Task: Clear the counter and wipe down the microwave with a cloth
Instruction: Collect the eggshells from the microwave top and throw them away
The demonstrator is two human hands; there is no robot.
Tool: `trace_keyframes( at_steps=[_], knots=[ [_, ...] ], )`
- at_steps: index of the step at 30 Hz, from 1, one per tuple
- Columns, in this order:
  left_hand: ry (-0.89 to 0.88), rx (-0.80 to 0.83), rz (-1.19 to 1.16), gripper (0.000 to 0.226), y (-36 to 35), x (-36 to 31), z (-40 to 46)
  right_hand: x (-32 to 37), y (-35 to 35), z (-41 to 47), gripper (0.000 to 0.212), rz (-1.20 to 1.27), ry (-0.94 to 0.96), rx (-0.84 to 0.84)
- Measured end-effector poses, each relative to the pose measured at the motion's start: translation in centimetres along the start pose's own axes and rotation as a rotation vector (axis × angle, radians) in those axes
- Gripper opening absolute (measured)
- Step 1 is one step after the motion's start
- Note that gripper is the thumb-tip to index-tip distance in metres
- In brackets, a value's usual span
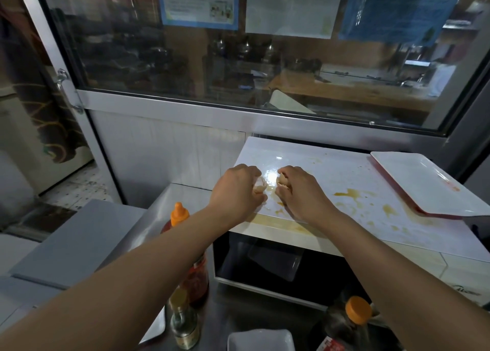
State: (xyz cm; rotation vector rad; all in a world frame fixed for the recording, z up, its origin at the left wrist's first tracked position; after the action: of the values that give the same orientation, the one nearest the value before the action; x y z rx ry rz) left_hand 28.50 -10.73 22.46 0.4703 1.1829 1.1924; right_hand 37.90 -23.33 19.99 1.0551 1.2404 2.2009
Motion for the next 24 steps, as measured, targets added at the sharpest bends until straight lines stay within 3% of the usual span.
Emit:
trace_keyframes(
  at_steps=[11,15,24],
  knots=[
    [0.013,0.019,0.006,0.047,-0.1,-0.2,-0.2,-0.8,-0.2,-0.2,0.011,-0.036,0.022,-0.003],
    [0.019,0.020,0.002,0.045,-0.3,-0.7,-0.4,-1.1,0.3,-0.7,0.025,-0.013,0.023,-0.009],
    [0.021,0.019,-0.033,0.041,0.1,-3.2,-2.0,-0.5,3.6,-3.3,0.033,0.013,0.024,-0.042]
  ],
)
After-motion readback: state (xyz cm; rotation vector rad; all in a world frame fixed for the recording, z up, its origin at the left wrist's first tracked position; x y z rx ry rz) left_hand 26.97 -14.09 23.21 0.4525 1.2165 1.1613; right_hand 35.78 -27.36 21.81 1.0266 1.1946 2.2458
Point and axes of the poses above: each hand's wrist, its own z-axis towards the middle knuckle, its own y-axis out of the back of the hand, x = y × z, the point moved 1 cm from there along z, towards the middle knuckle, and after that the axes turned 4 degrees about -x, right-handed, at the moved point
